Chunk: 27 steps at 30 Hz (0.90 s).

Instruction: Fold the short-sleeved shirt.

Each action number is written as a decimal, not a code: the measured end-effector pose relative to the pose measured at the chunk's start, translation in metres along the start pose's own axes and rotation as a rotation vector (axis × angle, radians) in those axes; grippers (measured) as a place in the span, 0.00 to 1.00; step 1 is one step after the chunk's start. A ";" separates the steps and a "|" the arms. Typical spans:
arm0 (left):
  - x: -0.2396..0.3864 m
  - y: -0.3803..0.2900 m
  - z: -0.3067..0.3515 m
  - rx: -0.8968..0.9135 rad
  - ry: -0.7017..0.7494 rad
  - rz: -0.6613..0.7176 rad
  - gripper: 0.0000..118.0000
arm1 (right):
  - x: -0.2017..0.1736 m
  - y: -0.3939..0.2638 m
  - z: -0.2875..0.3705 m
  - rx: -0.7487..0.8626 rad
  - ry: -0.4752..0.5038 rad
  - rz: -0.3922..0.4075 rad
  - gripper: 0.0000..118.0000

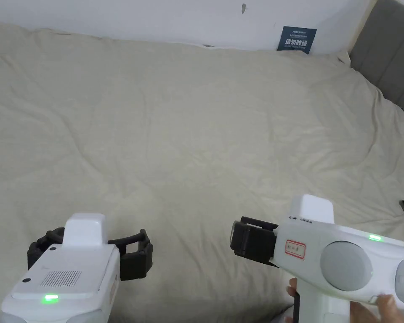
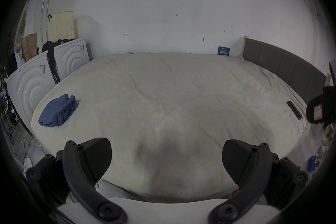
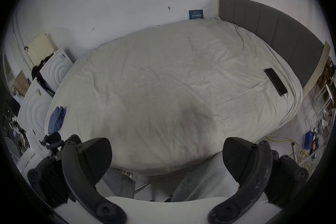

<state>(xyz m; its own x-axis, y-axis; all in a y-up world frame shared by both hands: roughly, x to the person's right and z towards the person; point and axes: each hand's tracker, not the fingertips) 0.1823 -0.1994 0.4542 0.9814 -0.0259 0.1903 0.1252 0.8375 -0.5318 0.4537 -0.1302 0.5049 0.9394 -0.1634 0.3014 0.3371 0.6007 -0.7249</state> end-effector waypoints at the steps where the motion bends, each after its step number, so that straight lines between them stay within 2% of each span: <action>1: 0.000 -0.002 -0.001 -0.007 0.000 -0.003 1.00 | 0.000 0.000 -0.001 0.006 -0.010 0.007 1.00; 3: 0.000 -0.004 -0.004 -0.019 0.001 -0.004 1.00 | -0.003 0.003 -0.005 -0.006 -0.101 0.084 1.00; 4: 0.000 -0.005 -0.006 -0.024 0.001 -0.005 1.00 | -0.004 0.004 -0.009 -0.013 -0.136 0.080 1.00; 8: -0.002 -0.007 -0.016 -0.066 0.004 0.016 1.00 | 0.004 0.004 -0.028 -0.052 -0.061 -0.002 1.00; 10: -0.003 -0.008 -0.022 -0.089 0.004 0.038 1.00 | 0.002 0.002 -0.039 -0.072 -0.054 -0.004 1.00; 13: -0.005 -0.006 -0.036 -0.135 0.003 0.067 1.00 | -0.006 -0.003 -0.064 -0.166 -0.120 0.109 1.00; 15: -0.008 -0.003 -0.049 -0.150 0.003 0.081 1.00 | -0.009 -0.005 -0.090 -0.221 -0.096 0.229 1.00; 17: -0.010 0.005 -0.069 -0.161 0.000 0.099 1.00 | -0.012 0.001 -0.118 -0.200 -0.109 0.223 1.00; 19: -0.012 0.020 -0.094 -0.172 0.008 0.115 1.00 | -0.016 0.019 -0.144 -0.162 -0.135 0.260 1.00; 20: -0.015 0.031 -0.109 -0.161 0.039 0.153 1.00 | -0.018 0.032 -0.156 -0.130 -0.140 0.261 1.00; 23: -0.023 0.058 -0.167 -0.155 0.058 0.237 1.00 | -0.018 0.073 -0.197 0.010 -0.125 0.195 1.00; 27: -0.024 0.083 -0.247 -0.192 0.126 0.222 1.00 | -0.014 0.119 -0.261 0.030 -0.157 0.138 1.00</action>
<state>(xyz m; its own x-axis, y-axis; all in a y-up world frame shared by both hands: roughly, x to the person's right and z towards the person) 0.2048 -0.2647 0.2015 0.9966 0.0683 -0.0453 -0.0805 0.7121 -0.6974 0.4973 -0.2609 0.2529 0.9544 0.0441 0.2952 0.2021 0.6321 -0.7481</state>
